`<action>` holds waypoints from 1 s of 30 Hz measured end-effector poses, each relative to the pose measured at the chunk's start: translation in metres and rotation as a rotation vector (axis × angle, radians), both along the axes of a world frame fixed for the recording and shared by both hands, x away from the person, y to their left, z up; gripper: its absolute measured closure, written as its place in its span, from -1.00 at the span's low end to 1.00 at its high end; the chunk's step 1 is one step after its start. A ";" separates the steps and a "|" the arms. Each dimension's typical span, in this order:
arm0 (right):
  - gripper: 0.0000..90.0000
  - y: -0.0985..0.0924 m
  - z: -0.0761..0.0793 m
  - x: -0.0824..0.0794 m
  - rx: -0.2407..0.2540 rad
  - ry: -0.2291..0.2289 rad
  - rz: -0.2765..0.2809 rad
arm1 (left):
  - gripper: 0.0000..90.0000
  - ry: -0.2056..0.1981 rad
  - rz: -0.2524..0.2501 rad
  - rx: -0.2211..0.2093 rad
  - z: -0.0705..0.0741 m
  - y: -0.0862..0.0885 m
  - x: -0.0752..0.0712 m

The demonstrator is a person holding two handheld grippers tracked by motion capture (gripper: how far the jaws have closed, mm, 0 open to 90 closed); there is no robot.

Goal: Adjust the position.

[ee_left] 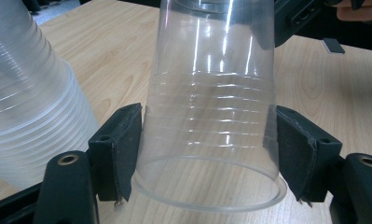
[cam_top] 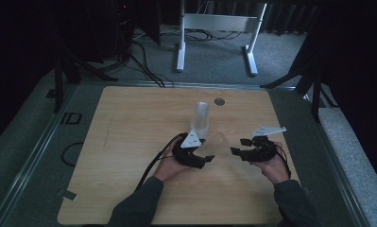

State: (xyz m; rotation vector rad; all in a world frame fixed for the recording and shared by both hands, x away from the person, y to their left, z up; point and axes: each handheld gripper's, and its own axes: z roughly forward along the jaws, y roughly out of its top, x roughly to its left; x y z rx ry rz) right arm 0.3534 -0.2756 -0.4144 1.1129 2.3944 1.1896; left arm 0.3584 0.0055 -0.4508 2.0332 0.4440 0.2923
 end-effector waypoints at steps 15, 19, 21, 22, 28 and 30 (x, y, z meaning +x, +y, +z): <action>-0.10 0.002 0.008 0.000 -0.084 -0.025 0.037 | -0.35 0.008 -0.036 0.022 0.007 0.001 0.005; -0.09 0.004 0.010 0.000 -0.109 -0.023 0.050 | -0.35 0.018 -0.054 0.035 0.006 0.001 0.006; -0.08 0.005 0.012 -0.001 -0.120 -0.031 0.059 | -0.35 0.022 -0.062 0.045 0.006 0.000 0.006; -0.07 0.005 0.013 -0.001 -0.124 -0.035 0.064 | -0.35 0.022 -0.062 0.045 0.006 0.000 0.006; -0.06 0.006 0.016 -0.002 -0.144 -0.045 0.080 | -0.35 0.019 -0.068 0.055 0.007 0.000 0.007; -0.05 0.007 0.019 -0.002 -0.163 -0.048 0.095 | -0.35 0.017 -0.071 0.068 0.008 0.000 0.008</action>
